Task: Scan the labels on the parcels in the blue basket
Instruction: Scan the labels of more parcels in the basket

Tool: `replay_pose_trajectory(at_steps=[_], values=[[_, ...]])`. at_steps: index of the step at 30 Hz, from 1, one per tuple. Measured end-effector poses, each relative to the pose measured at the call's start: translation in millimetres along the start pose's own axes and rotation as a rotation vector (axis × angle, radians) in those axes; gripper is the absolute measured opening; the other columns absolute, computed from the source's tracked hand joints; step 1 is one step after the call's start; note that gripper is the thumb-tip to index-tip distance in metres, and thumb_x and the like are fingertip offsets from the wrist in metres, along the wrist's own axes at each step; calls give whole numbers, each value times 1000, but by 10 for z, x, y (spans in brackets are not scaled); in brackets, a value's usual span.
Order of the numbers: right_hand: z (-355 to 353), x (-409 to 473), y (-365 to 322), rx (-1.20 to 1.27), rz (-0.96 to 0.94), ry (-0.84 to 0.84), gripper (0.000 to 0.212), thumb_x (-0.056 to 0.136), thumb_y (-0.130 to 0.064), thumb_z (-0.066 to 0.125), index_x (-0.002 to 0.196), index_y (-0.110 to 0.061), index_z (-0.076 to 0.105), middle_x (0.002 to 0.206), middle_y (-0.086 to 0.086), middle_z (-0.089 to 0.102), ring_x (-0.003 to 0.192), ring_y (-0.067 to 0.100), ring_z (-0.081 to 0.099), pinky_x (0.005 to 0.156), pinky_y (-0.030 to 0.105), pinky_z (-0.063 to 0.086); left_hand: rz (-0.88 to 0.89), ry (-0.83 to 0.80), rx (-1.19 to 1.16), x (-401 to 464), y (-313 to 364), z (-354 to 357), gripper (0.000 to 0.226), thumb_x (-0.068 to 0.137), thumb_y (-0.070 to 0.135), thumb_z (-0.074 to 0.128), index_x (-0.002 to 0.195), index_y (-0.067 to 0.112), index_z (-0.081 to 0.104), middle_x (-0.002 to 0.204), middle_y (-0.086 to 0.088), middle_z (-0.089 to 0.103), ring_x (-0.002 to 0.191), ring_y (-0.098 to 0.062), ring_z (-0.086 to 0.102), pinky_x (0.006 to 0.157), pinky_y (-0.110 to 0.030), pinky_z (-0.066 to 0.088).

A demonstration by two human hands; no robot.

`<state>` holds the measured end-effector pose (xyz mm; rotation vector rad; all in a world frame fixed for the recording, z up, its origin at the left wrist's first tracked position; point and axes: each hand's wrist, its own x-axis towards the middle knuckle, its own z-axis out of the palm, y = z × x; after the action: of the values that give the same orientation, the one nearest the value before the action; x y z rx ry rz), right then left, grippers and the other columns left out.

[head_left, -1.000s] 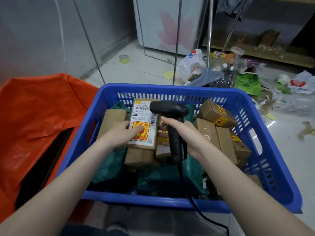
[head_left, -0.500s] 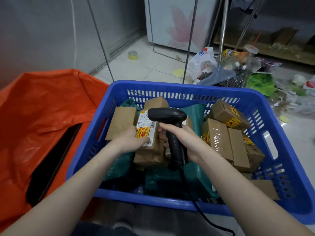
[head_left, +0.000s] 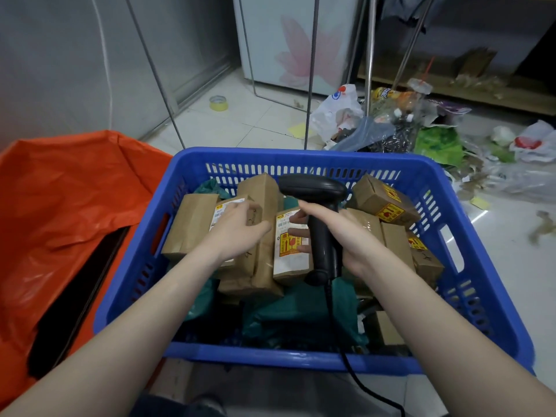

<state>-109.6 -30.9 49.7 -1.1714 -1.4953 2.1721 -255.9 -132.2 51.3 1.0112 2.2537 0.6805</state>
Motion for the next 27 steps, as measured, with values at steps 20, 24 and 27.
replay_pose_trajectory(at_steps=[20,24,27], values=[[-1466,-323,247,-11,182,436,26,83,-24,66,103,-7,66,98,13,68,86,22,63,73,34,51,82,-380,-28,151,795,1238,49,92,24,50,135,4,38,114,-1,44,106,-15,48,80,-18,35],[-1417,-290,277,-43,241,390,18,83,-28,65,92,-12,65,94,11,64,86,24,59,69,32,47,75,-526,66,154,742,1438,49,92,31,49,136,15,36,135,-7,30,125,-25,42,107,-31,29],[-1341,-244,296,-62,260,351,14,81,-31,66,80,-17,66,91,9,64,93,28,59,78,35,47,59,-554,114,153,706,1532,57,92,33,48,143,16,29,145,-8,20,130,-26,38,110,-32,24]])
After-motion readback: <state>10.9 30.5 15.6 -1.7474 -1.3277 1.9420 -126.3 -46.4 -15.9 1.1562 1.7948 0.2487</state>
